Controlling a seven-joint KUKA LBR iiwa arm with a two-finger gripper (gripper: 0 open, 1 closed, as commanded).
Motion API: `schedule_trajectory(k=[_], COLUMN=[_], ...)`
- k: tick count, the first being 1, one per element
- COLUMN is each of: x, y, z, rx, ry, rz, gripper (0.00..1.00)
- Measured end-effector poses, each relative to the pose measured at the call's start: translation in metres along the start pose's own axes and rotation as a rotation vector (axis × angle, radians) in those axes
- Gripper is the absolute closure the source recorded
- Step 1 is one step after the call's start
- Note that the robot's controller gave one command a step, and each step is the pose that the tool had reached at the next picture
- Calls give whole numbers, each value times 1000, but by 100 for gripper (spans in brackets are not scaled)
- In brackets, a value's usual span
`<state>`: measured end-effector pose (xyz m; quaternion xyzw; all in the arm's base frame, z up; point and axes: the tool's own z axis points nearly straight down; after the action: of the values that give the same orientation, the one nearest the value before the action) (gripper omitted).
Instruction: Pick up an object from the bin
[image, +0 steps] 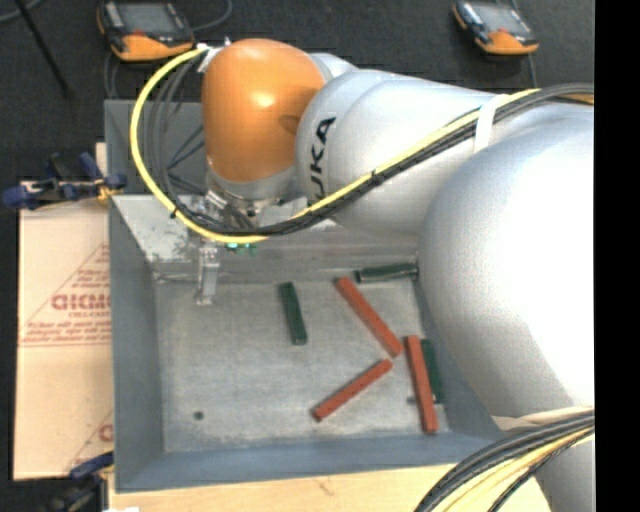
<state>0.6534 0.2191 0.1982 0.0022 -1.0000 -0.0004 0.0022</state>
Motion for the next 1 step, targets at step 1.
schedule_trajectory(k=[1], x=[30], y=[-51], z=[62], rx=[4], ry=[-1], rz=[-103], gripper=[0])
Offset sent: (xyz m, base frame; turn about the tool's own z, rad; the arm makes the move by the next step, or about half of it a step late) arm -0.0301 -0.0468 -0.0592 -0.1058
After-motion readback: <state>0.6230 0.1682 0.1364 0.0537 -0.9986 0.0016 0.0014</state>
